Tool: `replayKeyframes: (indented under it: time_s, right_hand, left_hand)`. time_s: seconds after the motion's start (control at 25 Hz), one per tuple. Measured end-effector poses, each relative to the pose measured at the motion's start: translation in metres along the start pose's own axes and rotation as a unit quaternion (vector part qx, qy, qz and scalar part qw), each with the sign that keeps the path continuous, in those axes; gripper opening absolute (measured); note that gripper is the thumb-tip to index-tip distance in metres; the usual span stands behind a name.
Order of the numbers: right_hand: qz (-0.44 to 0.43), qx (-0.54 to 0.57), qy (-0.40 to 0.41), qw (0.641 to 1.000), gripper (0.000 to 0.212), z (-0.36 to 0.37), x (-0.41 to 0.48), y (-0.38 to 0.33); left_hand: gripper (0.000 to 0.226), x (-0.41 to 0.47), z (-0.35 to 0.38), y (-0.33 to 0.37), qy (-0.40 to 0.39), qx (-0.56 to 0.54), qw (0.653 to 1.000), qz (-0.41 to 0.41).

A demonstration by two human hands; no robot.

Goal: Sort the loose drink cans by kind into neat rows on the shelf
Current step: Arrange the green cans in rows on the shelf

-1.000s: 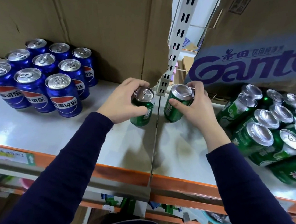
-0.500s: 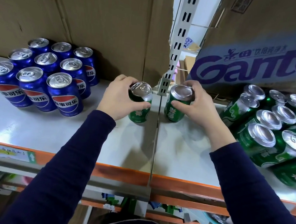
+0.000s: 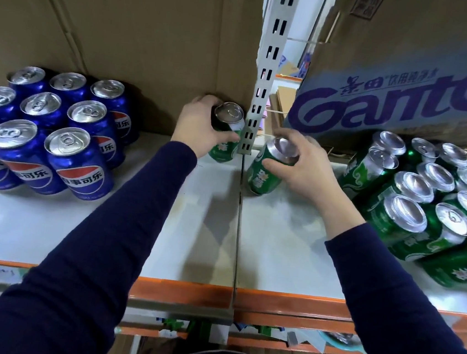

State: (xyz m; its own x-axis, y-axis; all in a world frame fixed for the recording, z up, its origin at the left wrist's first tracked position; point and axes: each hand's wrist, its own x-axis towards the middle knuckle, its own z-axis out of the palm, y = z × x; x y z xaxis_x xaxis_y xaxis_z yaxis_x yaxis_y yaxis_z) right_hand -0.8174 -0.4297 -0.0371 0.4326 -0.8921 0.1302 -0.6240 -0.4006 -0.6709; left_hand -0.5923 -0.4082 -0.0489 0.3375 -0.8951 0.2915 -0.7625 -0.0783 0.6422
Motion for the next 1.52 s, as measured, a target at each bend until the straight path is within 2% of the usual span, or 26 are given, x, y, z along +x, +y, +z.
replayKeyframes:
  time_s: [0.08,0.16,0.28,0.36,0.52,0.6,0.68,0.76,0.84,1.0,1.16,1.52]
  right_hand:
    - [0.023,0.050,0.026,0.998,0.056,0.004,-0.005,0.006]
    - [0.051,0.029,0.002,0.998,0.060,0.010,-0.010,0.012]
    - [0.083,-0.056,-0.087,0.991,0.079,0.017,-0.013,0.018]
    - [0.053,-0.140,-0.107,0.983,0.089,0.021,-0.007,0.016]
    - [0.020,-0.262,-0.114,0.958,0.084,0.030,0.013,0.007]
    - [0.039,-0.201,-0.098,0.974,0.081,0.028,0.018,0.007]
    - [0.050,-0.065,-0.034,0.996,0.080,0.022,0.017,0.011]
    - [0.049,0.056,0.032,0.997,0.077,0.020,0.019,0.014]
    - [0.056,0.111,0.045,0.991,0.074,0.021,0.021,0.015]
    - [0.067,0.109,0.011,0.992,0.075,0.026,0.027,0.015]
    - [0.062,0.042,0.046,0.996,0.076,0.022,0.030,0.016]
    - [-0.055,0.010,-0.032,0.998,0.072,0.043,0.026,-0.022]
  left_hand:
    - [0.077,-0.001,0.001,-0.002,0.002,-0.015,1.000,-0.007]
    - [0.078,-0.001,0.000,-0.002,-0.005,-0.017,1.000,-0.008]
    - [0.075,-0.002,-0.001,0.000,-0.003,-0.020,1.000,-0.007]
    - [0.073,-0.004,-0.001,0.001,0.004,-0.030,0.999,-0.014]
    - [0.072,-0.007,0.000,-0.001,-0.006,-0.041,0.999,-0.022]
    - [0.071,-0.012,0.002,-0.002,-0.011,-0.054,0.998,-0.014]
    - [0.071,-0.019,0.004,-0.006,-0.008,-0.055,0.998,-0.007]
    - [0.072,-0.024,0.007,-0.010,-0.010,-0.052,0.999,-0.011]
    - [0.075,-0.027,0.009,-0.010,-0.021,-0.071,0.997,-0.020]
    - [0.077,-0.025,0.010,-0.005,-0.030,-0.042,0.999,-0.004]
    - [0.073,-0.027,0.004,-0.011,-0.006,-0.009,1.000,-0.017]
    - [0.065,-0.028,-0.028,-0.036,0.042,0.002,0.998,-0.049]
